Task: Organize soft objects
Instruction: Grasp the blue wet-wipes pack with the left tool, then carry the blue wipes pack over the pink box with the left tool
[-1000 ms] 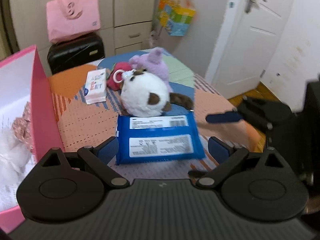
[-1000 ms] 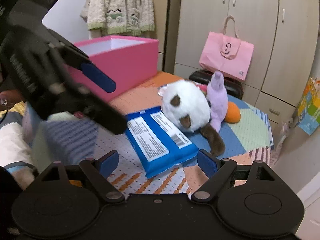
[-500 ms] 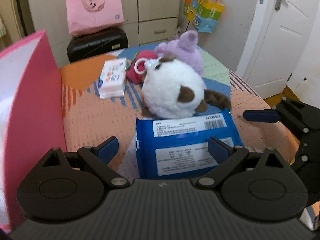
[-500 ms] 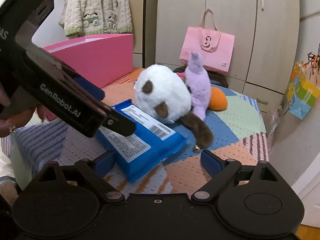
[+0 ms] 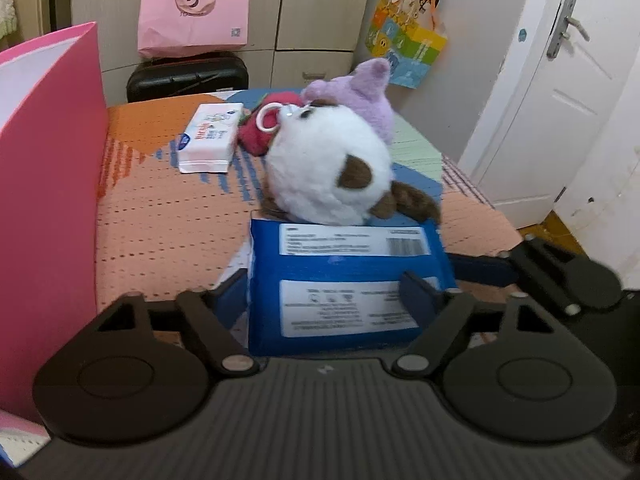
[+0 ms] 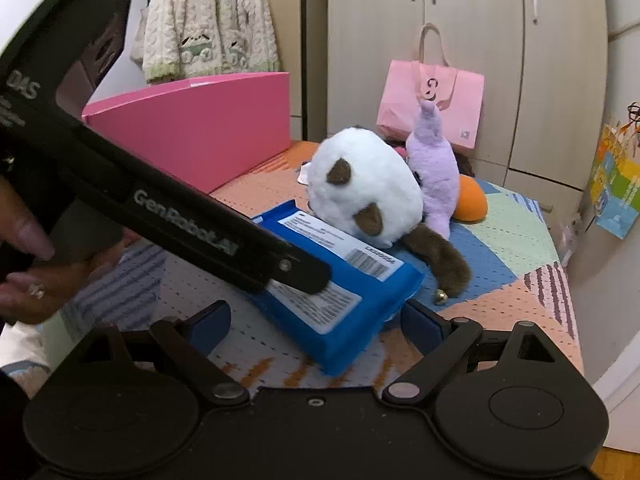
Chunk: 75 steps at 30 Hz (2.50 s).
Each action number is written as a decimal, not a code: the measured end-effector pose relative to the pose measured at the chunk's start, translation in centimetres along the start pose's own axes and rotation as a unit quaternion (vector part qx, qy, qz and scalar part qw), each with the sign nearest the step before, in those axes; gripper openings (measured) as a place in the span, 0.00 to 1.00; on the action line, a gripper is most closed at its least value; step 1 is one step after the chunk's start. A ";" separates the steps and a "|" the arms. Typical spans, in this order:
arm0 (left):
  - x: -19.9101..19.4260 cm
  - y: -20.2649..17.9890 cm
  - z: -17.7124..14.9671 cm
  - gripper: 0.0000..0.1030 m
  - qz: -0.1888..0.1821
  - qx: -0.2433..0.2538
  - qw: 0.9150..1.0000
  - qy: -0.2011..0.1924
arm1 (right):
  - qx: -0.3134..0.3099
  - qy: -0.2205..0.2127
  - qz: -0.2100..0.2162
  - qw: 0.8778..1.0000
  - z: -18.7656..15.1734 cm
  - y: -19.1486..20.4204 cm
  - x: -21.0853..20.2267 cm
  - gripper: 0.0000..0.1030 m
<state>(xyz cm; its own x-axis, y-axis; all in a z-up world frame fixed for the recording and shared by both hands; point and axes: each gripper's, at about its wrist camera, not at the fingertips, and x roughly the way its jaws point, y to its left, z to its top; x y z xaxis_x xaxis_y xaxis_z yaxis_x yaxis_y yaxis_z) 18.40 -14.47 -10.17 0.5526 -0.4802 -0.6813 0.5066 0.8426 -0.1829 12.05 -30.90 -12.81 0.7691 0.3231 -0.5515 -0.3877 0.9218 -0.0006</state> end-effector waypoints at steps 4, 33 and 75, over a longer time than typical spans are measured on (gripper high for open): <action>-0.2 -0.5 -0.1 0.65 0.009 -0.001 1.000 -0.005 | 0.015 -0.004 -0.017 1.000 0.2 0.7 0.5 0.87; -2.7 -2.3 -1.2 0.64 0.018 0.002 1.000 0.021 | 0.037 -0.041 -0.029 0.998 -0.7 1.1 -0.2 0.78; -23.3 8.6 -3.8 0.66 -0.042 -0.130 0.987 0.080 | -0.132 0.018 0.092 0.987 10.1 18.7 -8.1 0.81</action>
<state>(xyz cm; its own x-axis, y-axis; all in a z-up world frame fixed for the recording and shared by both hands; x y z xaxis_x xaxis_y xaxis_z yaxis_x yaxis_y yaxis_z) 7.33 4.91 1.44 0.3941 -0.5241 -0.7550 0.3470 0.8455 -0.4058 3.65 -14.11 0.05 0.6571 0.4677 -0.5911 -0.6418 0.7584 -0.1134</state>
